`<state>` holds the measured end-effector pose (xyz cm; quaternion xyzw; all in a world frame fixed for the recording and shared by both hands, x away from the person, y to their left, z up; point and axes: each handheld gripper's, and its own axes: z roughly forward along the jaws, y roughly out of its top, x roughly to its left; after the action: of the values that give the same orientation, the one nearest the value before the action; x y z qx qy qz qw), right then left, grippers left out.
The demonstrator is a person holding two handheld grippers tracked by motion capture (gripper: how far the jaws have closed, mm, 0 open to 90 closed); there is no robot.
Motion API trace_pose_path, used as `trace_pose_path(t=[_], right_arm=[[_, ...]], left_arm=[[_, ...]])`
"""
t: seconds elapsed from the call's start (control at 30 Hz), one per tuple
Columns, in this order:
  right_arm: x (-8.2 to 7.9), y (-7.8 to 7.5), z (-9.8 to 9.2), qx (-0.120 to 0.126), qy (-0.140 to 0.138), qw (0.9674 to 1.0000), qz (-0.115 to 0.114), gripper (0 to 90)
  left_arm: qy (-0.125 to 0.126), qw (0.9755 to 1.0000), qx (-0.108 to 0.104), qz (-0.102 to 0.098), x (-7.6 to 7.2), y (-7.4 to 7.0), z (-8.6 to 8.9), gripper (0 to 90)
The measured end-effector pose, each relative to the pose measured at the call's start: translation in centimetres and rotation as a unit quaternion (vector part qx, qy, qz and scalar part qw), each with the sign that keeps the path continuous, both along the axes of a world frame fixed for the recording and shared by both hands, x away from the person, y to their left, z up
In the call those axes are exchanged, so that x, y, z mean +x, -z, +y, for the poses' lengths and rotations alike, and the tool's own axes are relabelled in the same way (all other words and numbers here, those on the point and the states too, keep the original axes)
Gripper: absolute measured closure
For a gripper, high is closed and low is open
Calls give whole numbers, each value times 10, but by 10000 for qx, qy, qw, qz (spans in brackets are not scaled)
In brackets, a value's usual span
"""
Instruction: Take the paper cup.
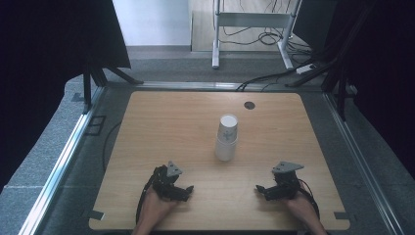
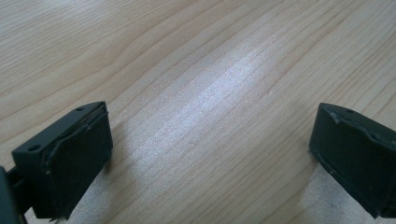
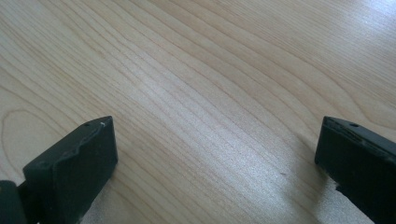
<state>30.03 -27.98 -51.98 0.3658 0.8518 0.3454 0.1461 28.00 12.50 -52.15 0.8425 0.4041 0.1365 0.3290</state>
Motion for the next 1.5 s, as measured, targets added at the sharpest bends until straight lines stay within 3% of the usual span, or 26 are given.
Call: trace_pose_path(t=[0.13, 0.43, 0.77, 1.07, 1.5], right_arm=[[2, -3, -1, -59, 10, 9999, 131, 0], [0, -11, -5, 130, 24, 9999, -46, 0], [0, -13, -4, 114, -28, 9999, -28, 0], [1, -16, -2, 138, -134, 9998, -48, 0], [5, -23, -1, 157, -217, 9996, -47, 0]], left_arm=[[-65, 9999, 28, 83, 1, -3, -1, 7], [2, 9999, 95, -81, -1, -10, -2, 8], [197, 9995, 253, 0, -2, -10, -5, 39], [310, 9994, 103, 60, 0, -14, -6, 45], [348, 9994, 78, 1, 4, -21, -5, 60]])
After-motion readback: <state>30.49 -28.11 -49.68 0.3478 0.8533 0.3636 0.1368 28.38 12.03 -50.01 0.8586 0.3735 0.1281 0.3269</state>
